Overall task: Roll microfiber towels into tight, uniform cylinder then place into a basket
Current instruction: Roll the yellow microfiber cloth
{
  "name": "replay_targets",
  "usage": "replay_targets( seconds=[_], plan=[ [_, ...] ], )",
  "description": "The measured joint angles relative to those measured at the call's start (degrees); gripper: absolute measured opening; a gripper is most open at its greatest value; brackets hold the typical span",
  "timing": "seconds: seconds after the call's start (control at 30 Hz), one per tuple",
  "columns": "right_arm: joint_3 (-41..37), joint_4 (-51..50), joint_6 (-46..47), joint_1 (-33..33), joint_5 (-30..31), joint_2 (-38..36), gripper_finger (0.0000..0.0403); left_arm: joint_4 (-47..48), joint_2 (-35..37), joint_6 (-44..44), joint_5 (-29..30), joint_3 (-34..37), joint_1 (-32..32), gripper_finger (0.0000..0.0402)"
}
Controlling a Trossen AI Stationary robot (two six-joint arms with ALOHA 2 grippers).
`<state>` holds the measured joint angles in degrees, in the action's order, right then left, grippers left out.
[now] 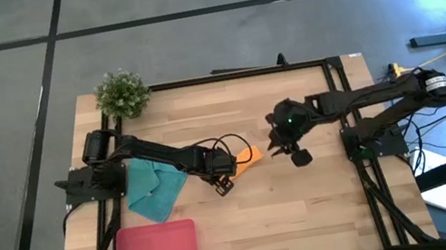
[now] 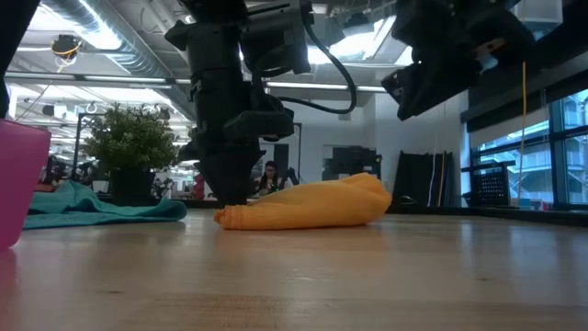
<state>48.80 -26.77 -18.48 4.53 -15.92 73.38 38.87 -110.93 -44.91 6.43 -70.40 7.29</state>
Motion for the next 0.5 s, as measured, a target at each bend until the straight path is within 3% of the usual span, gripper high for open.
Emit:
replay_targets(
  seconds=[0.4,0.5],
  plan=[
    [0.00,-0.40,0.11,-2.53,-0.09,0.11,0.0104,-0.04,0.00,0.04,-0.09,-0.01,0.02,0.0000],
    [0.00,-0.39,0.00,-2.55,2.98,0.11,0.0105,-0.04,0.00,0.04,-0.10,-0.01,0.02,0.0000]
  ],
)
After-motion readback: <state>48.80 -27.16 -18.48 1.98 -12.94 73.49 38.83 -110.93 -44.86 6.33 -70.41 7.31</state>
